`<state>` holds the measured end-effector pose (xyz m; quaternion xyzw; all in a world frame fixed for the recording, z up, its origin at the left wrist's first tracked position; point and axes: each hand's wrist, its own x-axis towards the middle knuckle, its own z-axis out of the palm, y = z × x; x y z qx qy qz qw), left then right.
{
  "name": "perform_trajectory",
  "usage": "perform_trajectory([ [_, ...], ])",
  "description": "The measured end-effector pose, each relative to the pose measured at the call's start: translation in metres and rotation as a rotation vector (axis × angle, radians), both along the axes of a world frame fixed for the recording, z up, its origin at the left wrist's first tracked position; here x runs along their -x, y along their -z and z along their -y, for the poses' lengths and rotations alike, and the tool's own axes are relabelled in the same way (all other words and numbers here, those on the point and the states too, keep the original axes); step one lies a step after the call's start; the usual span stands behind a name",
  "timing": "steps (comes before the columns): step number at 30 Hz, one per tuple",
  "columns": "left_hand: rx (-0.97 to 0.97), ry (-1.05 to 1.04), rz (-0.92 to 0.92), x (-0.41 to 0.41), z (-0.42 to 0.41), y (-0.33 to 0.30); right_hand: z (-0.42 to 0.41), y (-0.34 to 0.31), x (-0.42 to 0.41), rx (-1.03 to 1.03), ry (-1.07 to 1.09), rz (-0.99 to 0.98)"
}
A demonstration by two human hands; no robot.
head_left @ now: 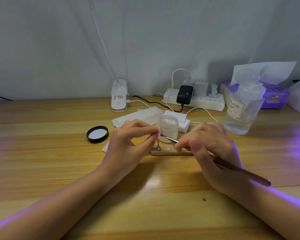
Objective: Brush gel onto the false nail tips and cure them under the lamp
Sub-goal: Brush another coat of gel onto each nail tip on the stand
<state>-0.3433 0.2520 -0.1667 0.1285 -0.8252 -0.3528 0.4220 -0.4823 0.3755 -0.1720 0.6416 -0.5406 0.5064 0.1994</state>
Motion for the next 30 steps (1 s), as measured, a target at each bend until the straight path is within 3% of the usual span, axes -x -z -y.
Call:
perform_trajectory([
  [4, -0.004, -0.003, 0.005, 0.0003, 0.0006, 0.0008, 0.0004, -0.0003, -0.0002, 0.010, -0.001, 0.072],
  [9, 0.004, -0.002, -0.017, 0.0001, 0.0001, 0.0004, 0.0026, 0.0013, 0.0003, -0.061, 0.016, 0.024],
  [16, 0.000, 0.007, -0.003, -0.0001, -0.0007, -0.0005, 0.0007, 0.0005, -0.0001, 0.013, -0.028, 0.096],
  [21, 0.002, -0.007, -0.005, 0.0001, -0.0004, -0.0001, 0.0031, 0.0019, 0.0008, -0.063, 0.001, 0.027],
  [30, 0.003, 0.003, 0.002, 0.0002, -0.0003, -0.0003, 0.0009, 0.0007, -0.0011, 0.014, -0.011, 0.098],
])
